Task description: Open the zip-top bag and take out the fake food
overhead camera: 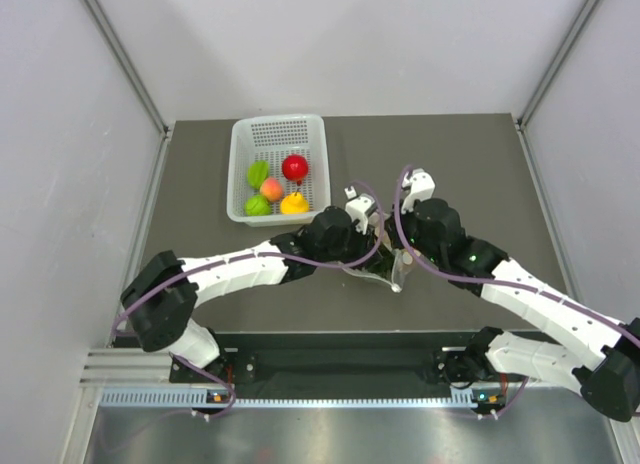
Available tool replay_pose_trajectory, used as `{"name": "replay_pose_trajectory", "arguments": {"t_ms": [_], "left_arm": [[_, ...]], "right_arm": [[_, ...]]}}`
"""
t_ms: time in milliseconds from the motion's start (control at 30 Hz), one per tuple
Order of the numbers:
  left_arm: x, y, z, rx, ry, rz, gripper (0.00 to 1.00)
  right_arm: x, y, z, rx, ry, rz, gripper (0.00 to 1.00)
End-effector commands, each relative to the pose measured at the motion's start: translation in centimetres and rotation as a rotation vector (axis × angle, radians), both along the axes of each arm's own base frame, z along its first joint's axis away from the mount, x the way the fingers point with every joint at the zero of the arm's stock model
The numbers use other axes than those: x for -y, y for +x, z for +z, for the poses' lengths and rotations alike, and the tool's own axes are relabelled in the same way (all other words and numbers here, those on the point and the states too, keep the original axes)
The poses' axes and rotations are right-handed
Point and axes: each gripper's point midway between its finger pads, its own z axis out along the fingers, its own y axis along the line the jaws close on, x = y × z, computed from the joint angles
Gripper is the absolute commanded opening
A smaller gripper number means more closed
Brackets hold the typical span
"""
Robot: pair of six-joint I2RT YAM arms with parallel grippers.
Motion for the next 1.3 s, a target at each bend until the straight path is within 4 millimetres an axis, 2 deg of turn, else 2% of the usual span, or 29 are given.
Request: {"name": "replay_pose_trajectory", "arguments": {"t_ms": [0,67,100,167,200,233,267,333,367,400,433,467,533,667,767,833,867,1000,1033,1067,1133,1167,1267], "left_arm": [[1.4,-0.4,0.4,-0.018,-0.070,-0.040,0.26],[1.4,-0.4,-0.2,-0.038,-0.061,-0.038,0.12],[1.3,-0.3,-0.3,-0.040,-0.059,-0.034,0.00],[0.8,0.1,-0.3,-0.043,-0.057,-0.015,0.00],[0.5,0.5,-0.2,-0.042,-0.059,0.000,0.00],[0.2,0.8,0.1,-0.042,-0.067,0.015,0.00],[-0.4,1.6,0.7,-0.035,-0.083,0.040,0.00],[-1.2,2.3,1.1,-0.032,-0.105,0.062,0.00],[-2.0,3.2,1.6,-0.025,-0.118,0.087,0.00],[-2.4,3.4,1.5,-0.033,-0.123,0.087,0.00],[-3.0,4.2,1.7,-0.035,-0.136,0.106,0.00],[-3.3,4.4,1.6,-0.042,-0.143,0.111,0.00],[-3.7,4.4,1.2,-0.066,-0.151,0.102,0.00],[-4.5,4.6,0.6,-0.093,-0.170,0.097,0.00],[-4.4,4.3,0.5,-0.103,-0.175,0.085,0.00],[-4.4,4.2,0.5,-0.102,-0.175,0.078,0.00],[-4.4,4.1,0.5,-0.106,-0.173,0.071,0.00],[-4.6,3.8,0.4,-0.115,-0.171,0.056,0.00],[-4.7,3.8,0.5,-0.115,-0.174,0.053,0.00],[-4.8,3.7,0.5,-0.119,-0.175,0.046,0.00],[-5.0,3.6,0.5,-0.121,-0.174,0.041,0.00],[-5.0,3.5,0.4,-0.125,-0.175,0.032,0.00],[-5.0,3.5,0.4,-0.128,-0.176,0.025,0.00]], "right_arm": [[-0.5,-0.2,1.1,0.030,0.047,0.004,0.00],[-0.4,-0.4,1.3,0.031,0.055,0.008,0.00],[-0.3,-0.5,1.4,0.033,0.055,0.008,0.00],[-0.1,-0.8,1.4,0.028,0.048,0.013,0.03],[0.0,-1.0,1.5,0.028,0.047,0.016,0.08],[0.4,-1.2,1.8,0.035,0.048,0.014,0.17],[0.6,-1.4,1.9,0.037,0.047,0.012,0.38],[1.5,-2.1,1.5,0.034,0.031,0.005,0.52],[1.8,-2.3,1.4,0.030,0.029,0.004,0.66],[2.4,-2.6,0.6,0.017,0.013,-0.007,0.68],[2.7,-3.0,0.8,0.022,0.028,-0.014,0.75],[3.2,-3.1,-0.2,0.010,0.016,-0.032,0.83],[3.7,-3.5,-0.7,-0.001,0.033,-0.056,0.93],[4.2,-3.5,-3.8,-0.063,0.007,-0.100,0.94],[3.5,-2.8,-5.0,-0.065,0.012,-0.100,0.94],[3.2,-2.4,-5.3,-0.055,0.008,-0.083,0.94],[2.6,-1.8,-4.6,-0.027,0.039,-0.066,0.94],[2.9,0.0,-3.7,0.042,0.068,-0.040,0.95],[3.8,0.7,-4.1,0.035,0.065,-0.055,0.95],[3.2,0.9,-3.6,0.055,0.105,-0.007,0.95],[4.0,1.8,-4.3,0.045,0.110,0.000,0.95],[3.5,1.7,-4.3,0.043,0.124,0.055,0.95],[3.4,2.3,-5.4,0.015,0.141,0.102,0.93]]}}
